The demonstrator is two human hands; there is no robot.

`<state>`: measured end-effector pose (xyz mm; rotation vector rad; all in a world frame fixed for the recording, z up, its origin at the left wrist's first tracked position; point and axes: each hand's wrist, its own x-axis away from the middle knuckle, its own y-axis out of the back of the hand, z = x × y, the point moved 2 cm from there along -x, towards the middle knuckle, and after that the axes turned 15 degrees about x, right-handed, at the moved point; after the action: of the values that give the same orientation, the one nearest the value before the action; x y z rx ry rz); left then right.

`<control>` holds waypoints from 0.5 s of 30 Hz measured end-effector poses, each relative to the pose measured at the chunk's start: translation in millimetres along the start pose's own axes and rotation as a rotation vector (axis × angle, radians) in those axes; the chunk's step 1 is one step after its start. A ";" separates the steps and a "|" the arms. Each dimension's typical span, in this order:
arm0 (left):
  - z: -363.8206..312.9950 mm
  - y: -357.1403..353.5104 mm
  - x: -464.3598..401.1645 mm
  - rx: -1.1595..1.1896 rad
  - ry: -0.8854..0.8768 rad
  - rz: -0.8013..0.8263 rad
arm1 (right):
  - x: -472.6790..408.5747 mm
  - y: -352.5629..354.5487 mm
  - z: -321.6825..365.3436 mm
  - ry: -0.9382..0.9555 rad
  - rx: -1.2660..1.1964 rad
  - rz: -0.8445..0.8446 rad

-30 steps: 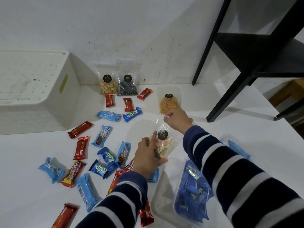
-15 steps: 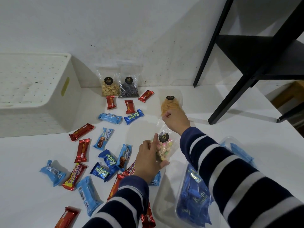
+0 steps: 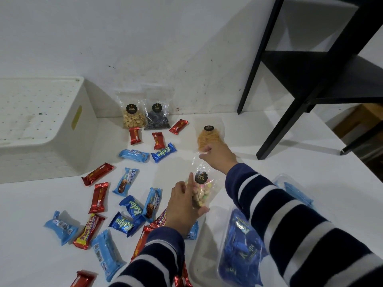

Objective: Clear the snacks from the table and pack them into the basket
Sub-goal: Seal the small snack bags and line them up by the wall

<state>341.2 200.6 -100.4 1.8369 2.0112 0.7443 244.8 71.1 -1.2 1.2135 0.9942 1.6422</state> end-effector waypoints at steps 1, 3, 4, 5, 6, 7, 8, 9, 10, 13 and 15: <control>-0.8 0.2 -0.6 -0.004 0.010 0.001 | 1.1 2.4 -5.0 0.006 0.032 0.007; -2.2 -0.1 -1.3 -0.019 0.032 0.007 | 3.8 5.0 -15.6 0.012 0.046 -0.017; -3.3 -0.6 -1.2 -0.026 0.037 0.014 | 5.1 4.9 -20.0 0.022 0.022 -0.034; -4.5 -1.0 -0.9 -0.036 0.034 0.019 | 6.4 4.8 -22.7 0.032 -0.007 -0.050; -5.7 -1.5 -0.6 -0.048 0.031 0.023 | 8.0 4.9 -23.8 0.035 -0.029 -0.060; -6.8 -1.8 -0.2 -0.060 0.031 0.025 | 8.8 4.9 -23.9 0.034 -0.037 -0.072; -7.4 -2.2 0.0 -0.069 0.035 0.027 | 9.1 4.8 -23.9 0.031 -0.041 -0.085; -7.6 -2.4 -0.1 -0.073 0.040 0.029 | 9.2 4.7 -23.8 0.033 -0.047 -0.097; -7.8 -2.3 0.1 -0.070 0.048 0.033 | 9.4 4.4 -23.9 0.042 -0.059 -0.101; -7.3 -1.7 0.0 -0.062 0.056 0.037 | 13.8 6.6 -27.4 0.090 -0.087 -0.065; -7.2 -1.4 0.0 -0.048 0.074 0.043 | 18.3 9.4 -32.5 0.111 -0.014 -0.009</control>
<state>336.1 199.4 -95.3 1.8569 1.9862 0.8770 208.5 81.5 6.0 1.1166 1.0527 1.7217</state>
